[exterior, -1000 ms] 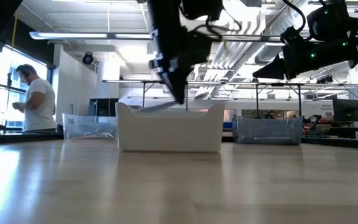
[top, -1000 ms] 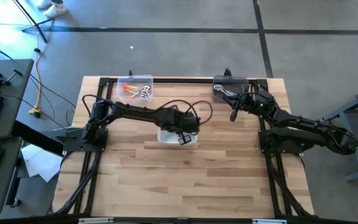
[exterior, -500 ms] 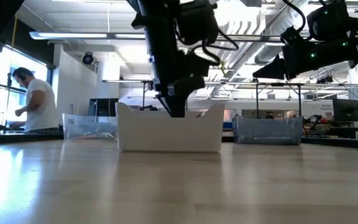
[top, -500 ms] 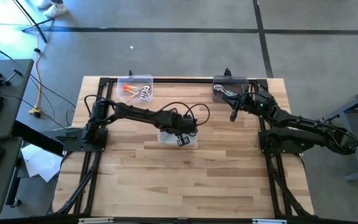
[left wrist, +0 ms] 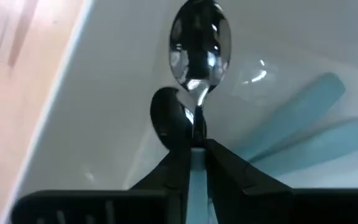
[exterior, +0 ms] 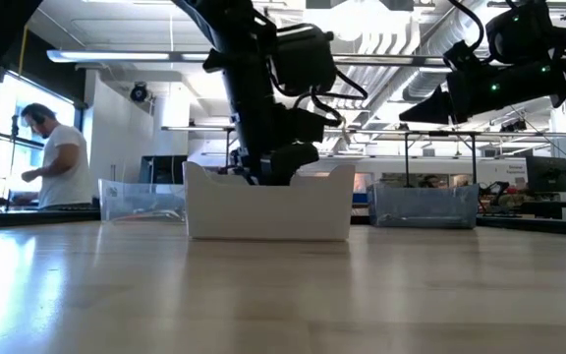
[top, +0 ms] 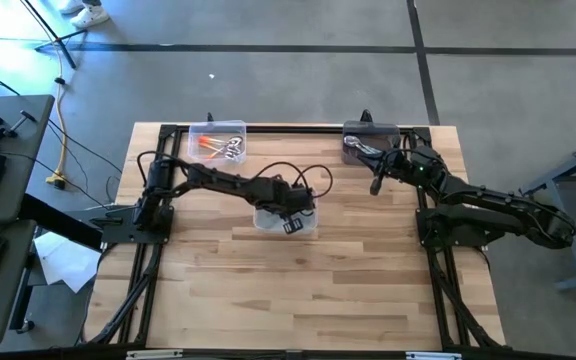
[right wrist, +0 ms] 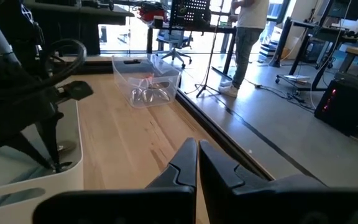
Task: Sort silverware by color (type)
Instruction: Put the blue spoon into the white bin, then return to Home Position
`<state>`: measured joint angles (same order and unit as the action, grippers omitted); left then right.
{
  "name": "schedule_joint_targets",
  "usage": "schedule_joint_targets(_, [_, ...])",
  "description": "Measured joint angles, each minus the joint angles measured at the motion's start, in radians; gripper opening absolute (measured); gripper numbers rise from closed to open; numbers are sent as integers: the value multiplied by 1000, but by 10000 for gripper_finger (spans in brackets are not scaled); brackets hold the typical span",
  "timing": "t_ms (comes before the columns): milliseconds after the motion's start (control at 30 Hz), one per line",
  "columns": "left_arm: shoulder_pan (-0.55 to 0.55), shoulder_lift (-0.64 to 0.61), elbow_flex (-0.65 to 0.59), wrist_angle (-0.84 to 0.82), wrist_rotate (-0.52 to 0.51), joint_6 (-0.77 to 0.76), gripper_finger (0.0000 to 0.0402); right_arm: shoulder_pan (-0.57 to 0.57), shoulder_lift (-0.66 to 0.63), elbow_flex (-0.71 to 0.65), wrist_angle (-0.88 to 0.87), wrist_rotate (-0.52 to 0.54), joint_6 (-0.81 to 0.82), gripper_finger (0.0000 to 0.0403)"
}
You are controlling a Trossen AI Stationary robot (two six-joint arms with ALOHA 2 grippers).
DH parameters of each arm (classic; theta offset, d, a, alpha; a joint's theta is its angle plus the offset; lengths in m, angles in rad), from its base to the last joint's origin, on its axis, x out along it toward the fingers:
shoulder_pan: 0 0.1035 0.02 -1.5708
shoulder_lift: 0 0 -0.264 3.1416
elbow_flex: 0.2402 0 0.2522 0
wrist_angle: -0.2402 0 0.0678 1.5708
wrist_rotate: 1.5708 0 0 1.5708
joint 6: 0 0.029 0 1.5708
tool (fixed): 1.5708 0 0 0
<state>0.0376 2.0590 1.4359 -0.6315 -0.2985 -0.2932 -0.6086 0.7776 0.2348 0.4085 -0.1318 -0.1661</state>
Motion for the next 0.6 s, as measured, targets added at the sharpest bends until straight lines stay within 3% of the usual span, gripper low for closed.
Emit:
schedule_joint_targets(333, [-62, -105, 6, -7, -2, 109, 133, 1, -6, 0, -17, -44, -10, 0])
schedule_joint_targets(467, [-76, -188, -36, 69, -2, 194, 138, 12, -30, 0, -16, -50, -5, 0])
schedule_joint_targets(600, [-64, -293, -178, 258, 18, 273, 116, 42, -53, -23, -24, -52, 8, 0])
